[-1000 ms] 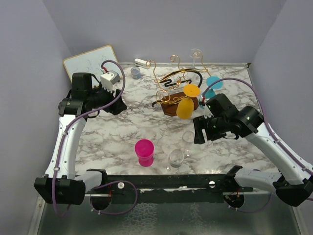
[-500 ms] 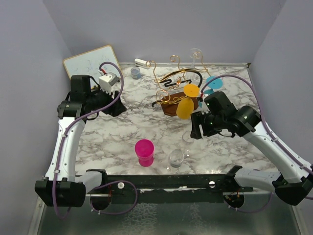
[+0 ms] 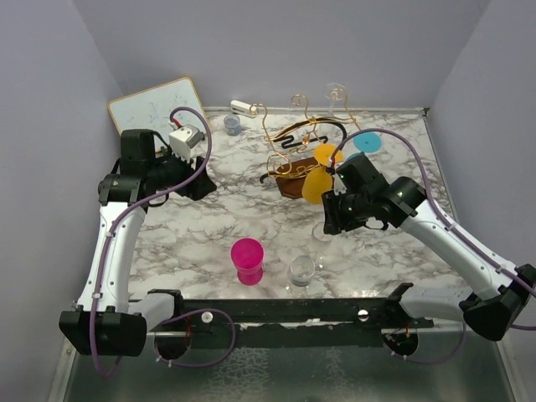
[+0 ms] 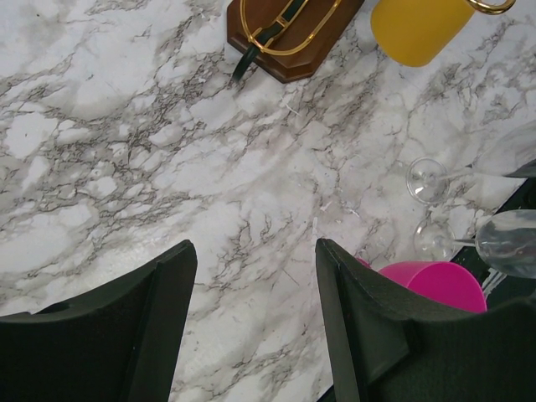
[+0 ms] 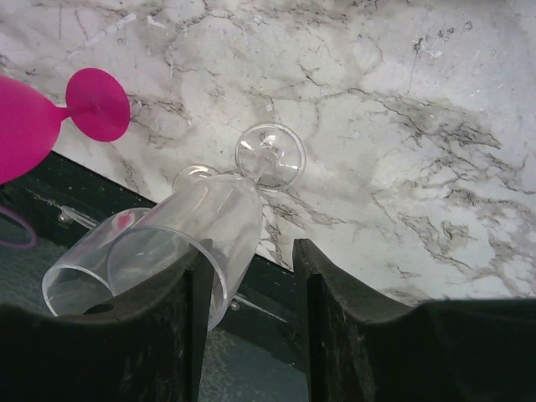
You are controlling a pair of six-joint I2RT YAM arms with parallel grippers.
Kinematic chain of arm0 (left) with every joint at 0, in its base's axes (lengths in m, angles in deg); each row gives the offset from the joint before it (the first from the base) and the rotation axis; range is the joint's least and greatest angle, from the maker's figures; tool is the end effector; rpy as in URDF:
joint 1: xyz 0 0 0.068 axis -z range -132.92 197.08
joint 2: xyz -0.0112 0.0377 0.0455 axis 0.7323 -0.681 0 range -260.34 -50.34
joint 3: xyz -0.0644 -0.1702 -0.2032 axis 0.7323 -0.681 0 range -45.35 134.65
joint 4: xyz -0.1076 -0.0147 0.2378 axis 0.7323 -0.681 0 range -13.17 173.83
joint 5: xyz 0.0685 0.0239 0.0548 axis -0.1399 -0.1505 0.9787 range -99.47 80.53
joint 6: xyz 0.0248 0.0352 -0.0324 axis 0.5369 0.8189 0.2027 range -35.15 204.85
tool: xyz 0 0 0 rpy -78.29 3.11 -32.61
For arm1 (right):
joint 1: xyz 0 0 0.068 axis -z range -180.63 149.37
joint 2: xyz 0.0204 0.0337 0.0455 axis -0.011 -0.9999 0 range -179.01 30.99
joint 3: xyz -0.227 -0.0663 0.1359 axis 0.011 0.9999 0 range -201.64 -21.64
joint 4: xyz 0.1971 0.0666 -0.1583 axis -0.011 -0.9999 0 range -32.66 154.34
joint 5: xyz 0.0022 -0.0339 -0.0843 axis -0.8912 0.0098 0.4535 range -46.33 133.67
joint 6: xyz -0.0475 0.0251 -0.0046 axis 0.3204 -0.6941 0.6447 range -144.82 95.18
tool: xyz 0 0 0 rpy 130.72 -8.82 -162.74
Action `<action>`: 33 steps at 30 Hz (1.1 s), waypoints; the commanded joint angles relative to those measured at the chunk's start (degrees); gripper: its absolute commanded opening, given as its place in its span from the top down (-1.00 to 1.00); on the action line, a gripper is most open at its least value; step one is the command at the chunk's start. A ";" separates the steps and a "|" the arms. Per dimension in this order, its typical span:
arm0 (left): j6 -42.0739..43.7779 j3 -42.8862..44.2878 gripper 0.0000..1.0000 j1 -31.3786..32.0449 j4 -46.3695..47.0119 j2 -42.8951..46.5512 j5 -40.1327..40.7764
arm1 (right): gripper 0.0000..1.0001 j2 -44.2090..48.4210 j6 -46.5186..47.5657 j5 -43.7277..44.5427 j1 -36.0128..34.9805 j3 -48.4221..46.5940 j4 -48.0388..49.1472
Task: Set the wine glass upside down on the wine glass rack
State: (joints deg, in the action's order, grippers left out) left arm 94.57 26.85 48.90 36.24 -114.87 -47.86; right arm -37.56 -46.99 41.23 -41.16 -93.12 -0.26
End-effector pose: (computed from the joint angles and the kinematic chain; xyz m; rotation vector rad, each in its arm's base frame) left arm 0.2186 -0.0291 0.3786 0.5629 2.0995 -0.6760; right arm 0.1640 0.1423 0.3352 -0.4470 2.6753 0.4056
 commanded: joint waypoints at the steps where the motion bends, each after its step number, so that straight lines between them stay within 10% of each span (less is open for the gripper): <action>1: -0.55 -0.48 -0.23 -0.25 1.44 1.68 -2.17 | 0.16 -1.36 1.03 -0.31 -0.15 1.13 1.48; 7: -0.42 -0.83 -0.24 -0.24 1.53 2.01 -2.21 | 0.19 -2.63 1.51 0.02 -0.16 1.34 0.80; 11: -0.53 -0.93 -0.24 -0.16 1.78 2.21 -2.40 | 0.95 -3.65 2.80 0.84 -0.15 0.96 -0.43; 33: -2.39 4.07 -0.24 -0.06 1.34 0.62 -12.91 | 0.98 -0.11 5.03 3.56 -0.16 -46.60 -16.30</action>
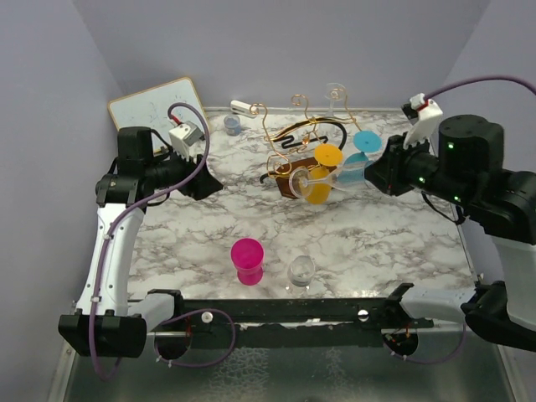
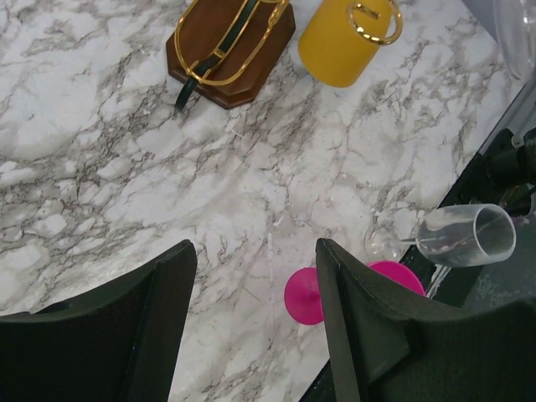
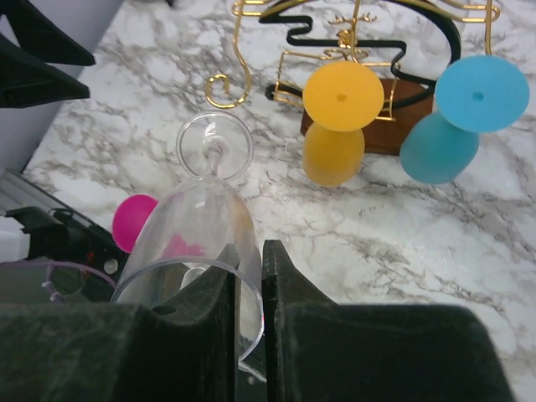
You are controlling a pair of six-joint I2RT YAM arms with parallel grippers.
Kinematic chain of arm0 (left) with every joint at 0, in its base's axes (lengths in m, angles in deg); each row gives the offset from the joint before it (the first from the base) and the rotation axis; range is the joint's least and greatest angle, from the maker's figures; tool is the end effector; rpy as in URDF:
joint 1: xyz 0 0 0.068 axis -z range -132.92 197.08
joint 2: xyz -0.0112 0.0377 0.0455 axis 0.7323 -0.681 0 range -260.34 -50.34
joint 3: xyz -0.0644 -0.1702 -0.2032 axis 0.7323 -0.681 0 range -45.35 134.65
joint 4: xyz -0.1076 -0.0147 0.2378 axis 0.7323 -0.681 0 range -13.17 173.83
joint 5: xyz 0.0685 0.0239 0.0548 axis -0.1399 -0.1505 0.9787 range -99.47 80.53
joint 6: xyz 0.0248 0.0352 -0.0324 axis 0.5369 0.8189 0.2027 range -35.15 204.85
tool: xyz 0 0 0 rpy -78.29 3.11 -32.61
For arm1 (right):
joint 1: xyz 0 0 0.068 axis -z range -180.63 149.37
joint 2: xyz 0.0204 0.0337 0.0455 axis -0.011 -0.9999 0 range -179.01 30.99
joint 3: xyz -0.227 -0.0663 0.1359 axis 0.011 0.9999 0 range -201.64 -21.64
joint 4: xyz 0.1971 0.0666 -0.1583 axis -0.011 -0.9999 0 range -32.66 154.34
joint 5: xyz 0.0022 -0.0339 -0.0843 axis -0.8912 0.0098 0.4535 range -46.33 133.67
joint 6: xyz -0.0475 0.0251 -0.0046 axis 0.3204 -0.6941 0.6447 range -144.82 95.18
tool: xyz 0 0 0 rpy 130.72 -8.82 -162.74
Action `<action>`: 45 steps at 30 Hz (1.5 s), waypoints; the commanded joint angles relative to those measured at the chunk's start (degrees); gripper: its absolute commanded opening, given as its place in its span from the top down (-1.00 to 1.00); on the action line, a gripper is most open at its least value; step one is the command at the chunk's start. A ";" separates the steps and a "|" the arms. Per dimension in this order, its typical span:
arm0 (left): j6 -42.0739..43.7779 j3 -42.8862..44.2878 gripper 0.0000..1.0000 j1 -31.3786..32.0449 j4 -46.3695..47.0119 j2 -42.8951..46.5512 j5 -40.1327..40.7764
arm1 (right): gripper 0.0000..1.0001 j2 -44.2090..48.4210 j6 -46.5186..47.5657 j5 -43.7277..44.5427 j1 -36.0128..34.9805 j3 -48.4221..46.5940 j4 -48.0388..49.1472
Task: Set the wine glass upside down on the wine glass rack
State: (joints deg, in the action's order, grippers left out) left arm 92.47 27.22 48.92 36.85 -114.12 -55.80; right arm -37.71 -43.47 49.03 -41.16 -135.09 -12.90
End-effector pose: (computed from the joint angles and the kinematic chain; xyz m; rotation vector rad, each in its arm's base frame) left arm 0.2128 -0.0326 0.3861 0.6006 2.0313 -0.8354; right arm 0.1148 0.0938 0.5157 -0.3582 2.1480 0.5014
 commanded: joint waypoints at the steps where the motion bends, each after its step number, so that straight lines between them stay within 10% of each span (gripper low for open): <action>1: -0.80 4.24 -0.24 -0.09 1.16 -0.26 -4.67 | 0.98 0.04 1.45 -4.94 -0.16 -5.45 -3.59; 5: -3.78 6.58 -0.24 -0.05 3.22 -0.59 -3.66 | 0.98 3.40 1.89 -7.65 -0.16 -3.77 4.01; 15: -16.77 13.27 -0.29 -0.14 18.77 2.34 -4.07 | 0.98 20.64 10.86 -7.75 -0.16 31.80 63.88; 26: -61.92 7.89 -0.37 -0.26 58.05 1.18 1.16 | 0.98 13.69 25.61 -12.39 -0.16 57.38 133.20; 33: -73.33 3.97 -0.42 0.35 81.39 -1.17 5.01 | 0.98 -0.19 31.20 -7.27 -0.19 59.99 158.82; 45: -78.60 -2.69 -0.42 -0.70 116.92 -9.47 7.65 | 0.98 -14.77 6.32 5.36 -4.51 56.10 179.24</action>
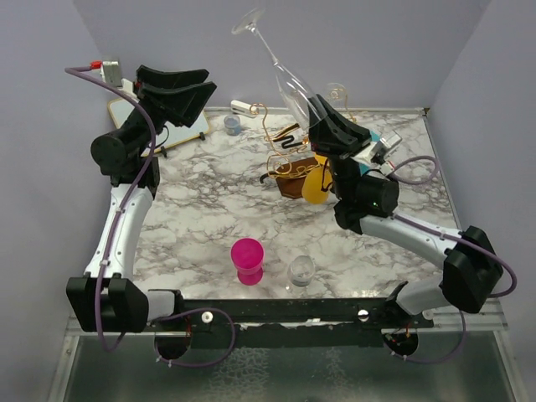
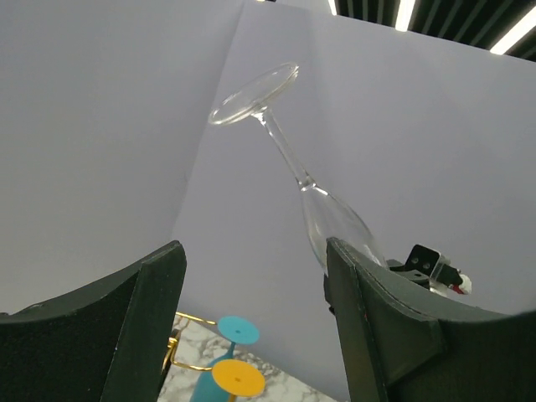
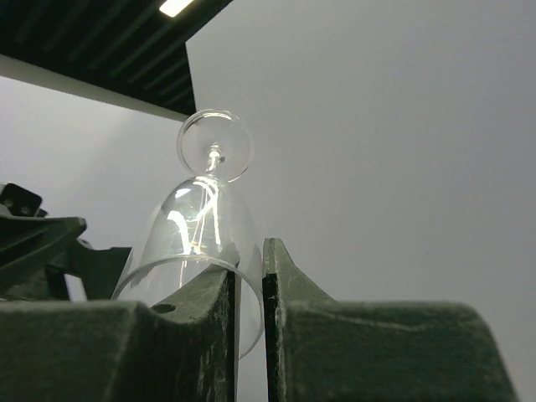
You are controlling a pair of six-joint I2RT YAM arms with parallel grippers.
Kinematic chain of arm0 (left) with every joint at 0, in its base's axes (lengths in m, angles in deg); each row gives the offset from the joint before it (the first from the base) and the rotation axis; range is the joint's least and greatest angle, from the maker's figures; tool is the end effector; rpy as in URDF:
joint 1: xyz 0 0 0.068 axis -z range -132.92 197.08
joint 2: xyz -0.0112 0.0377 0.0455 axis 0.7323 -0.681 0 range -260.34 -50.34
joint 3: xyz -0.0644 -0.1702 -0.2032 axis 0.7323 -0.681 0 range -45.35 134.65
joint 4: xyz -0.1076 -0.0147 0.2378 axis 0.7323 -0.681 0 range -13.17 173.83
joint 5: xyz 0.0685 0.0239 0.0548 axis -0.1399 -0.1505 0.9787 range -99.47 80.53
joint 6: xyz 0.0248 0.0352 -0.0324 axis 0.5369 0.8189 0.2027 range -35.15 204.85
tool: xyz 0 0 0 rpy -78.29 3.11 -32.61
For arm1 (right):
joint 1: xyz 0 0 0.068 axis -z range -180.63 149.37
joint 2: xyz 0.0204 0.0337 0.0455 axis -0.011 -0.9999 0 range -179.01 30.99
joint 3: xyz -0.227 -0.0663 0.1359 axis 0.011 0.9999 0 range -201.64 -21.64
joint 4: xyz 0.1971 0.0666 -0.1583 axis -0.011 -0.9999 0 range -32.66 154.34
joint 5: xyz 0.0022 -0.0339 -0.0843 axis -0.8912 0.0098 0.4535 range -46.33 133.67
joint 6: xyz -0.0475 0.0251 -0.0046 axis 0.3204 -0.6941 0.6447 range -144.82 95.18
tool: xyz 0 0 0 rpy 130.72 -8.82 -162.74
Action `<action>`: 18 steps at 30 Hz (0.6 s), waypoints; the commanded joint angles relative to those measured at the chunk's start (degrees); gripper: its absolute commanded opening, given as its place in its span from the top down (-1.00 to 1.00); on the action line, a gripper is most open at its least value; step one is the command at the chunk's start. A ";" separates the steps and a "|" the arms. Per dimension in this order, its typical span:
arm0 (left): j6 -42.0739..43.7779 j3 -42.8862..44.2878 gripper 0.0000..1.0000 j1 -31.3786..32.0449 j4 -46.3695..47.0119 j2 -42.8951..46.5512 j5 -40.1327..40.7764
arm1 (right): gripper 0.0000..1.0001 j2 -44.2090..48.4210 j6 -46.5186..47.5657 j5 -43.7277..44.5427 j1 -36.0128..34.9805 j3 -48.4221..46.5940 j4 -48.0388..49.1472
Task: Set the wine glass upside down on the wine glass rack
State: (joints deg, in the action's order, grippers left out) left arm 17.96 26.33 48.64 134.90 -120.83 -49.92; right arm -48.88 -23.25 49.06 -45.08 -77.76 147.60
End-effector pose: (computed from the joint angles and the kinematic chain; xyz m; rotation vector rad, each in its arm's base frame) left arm 0.2367 -0.0295 0.5074 0.2514 0.9734 -1.3332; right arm 0.2004 0.1919 0.4238 -0.1260 0.5367 0.7049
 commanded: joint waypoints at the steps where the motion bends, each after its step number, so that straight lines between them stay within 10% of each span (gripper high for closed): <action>1: -4.60 -2.13 -0.42 -0.50 20.55 -3.29 2.00 | 0.98 -4.47 -16.71 6.32 -0.60 -1.53 18.87; 18: -7.68 -3.44 -0.38 -0.27 31.92 -7.92 0.56 | 0.98 -18.16 -56.36 9.01 -0.64 -13.36 19.08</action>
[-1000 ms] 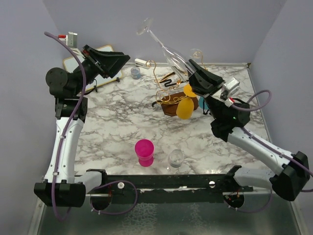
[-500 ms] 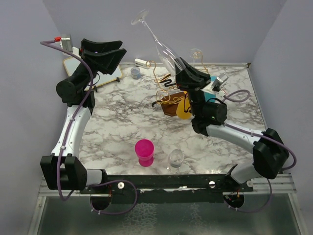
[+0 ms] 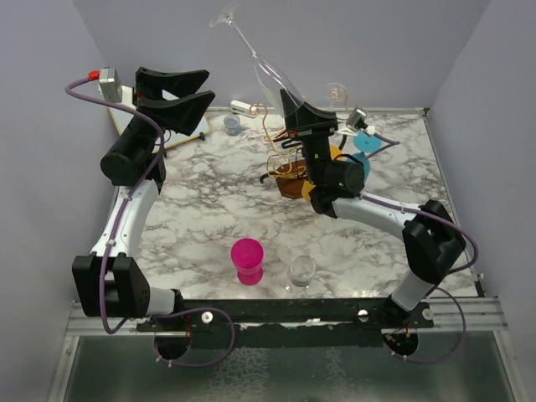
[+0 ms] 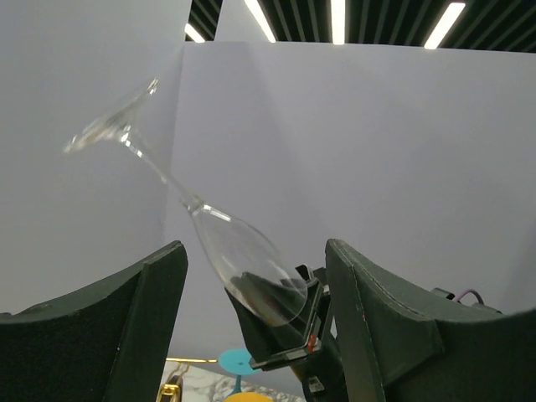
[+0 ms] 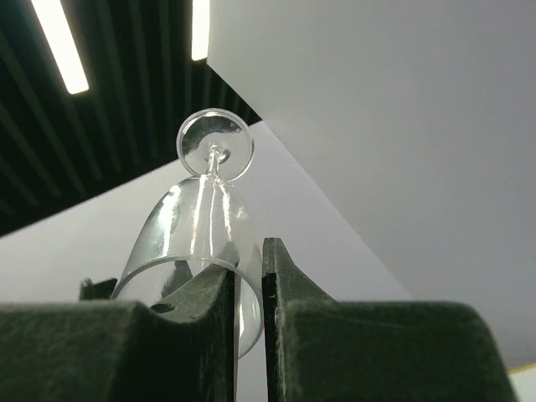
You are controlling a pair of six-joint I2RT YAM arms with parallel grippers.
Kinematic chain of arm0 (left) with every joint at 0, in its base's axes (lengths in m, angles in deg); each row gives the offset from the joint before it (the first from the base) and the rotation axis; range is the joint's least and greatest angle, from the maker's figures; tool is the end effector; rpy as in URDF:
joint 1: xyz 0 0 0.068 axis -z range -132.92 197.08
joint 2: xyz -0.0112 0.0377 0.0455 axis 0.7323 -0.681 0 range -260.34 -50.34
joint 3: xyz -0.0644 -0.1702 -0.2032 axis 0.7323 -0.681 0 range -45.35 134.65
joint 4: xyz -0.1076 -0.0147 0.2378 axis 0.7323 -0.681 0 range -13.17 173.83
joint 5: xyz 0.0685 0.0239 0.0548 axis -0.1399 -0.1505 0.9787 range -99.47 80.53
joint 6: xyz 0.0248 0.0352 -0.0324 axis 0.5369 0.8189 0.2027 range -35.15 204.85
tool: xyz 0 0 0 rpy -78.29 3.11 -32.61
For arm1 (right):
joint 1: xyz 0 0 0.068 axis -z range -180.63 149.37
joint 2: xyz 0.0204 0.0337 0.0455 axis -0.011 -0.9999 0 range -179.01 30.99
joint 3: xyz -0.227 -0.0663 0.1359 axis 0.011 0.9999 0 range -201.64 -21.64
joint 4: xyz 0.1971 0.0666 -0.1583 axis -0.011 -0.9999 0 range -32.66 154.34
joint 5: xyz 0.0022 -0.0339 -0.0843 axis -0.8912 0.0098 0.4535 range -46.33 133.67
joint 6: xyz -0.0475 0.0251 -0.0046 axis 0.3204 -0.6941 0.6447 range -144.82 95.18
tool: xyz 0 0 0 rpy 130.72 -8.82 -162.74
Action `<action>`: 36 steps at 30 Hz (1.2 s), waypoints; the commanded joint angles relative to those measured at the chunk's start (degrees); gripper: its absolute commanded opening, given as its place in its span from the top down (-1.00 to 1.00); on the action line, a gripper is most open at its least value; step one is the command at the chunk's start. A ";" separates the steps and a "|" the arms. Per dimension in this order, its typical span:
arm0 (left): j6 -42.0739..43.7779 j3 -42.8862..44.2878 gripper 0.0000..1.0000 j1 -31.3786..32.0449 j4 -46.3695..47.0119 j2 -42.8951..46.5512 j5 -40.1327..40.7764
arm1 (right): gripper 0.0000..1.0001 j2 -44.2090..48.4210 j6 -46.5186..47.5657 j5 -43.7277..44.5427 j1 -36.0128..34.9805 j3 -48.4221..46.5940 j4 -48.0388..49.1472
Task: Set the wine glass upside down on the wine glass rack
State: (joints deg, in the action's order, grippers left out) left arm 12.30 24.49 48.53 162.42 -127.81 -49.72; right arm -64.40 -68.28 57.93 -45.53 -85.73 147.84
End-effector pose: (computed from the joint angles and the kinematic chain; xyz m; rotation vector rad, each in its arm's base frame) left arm 0.2459 -0.0292 0.4938 0.4130 0.7196 -1.3398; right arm 0.2554 0.2421 0.3860 0.2524 0.7188 1.3926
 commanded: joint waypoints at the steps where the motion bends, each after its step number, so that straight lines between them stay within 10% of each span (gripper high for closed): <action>1: -2.69 -1.47 -0.38 -0.07 4.80 -1.46 0.68 | 0.98 -3.51 -12.44 -0.72 -0.25 -6.68 18.81; 24: -10.50 11.99 -0.42 5.84 14.36 -13.08 0.35 | 0.98 -8.41 -24.23 -14.37 -0.44 -10.56 18.58; 36: -11.69 14.64 0.13 5.83 18.12 -14.83 3.04 | 0.98 -8.94 -26.44 -12.19 -0.52 -8.85 18.54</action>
State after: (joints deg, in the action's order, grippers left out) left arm 1.91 37.58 54.08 171.58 -141.56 -49.30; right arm -72.62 -92.76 45.67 -45.58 -94.67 147.88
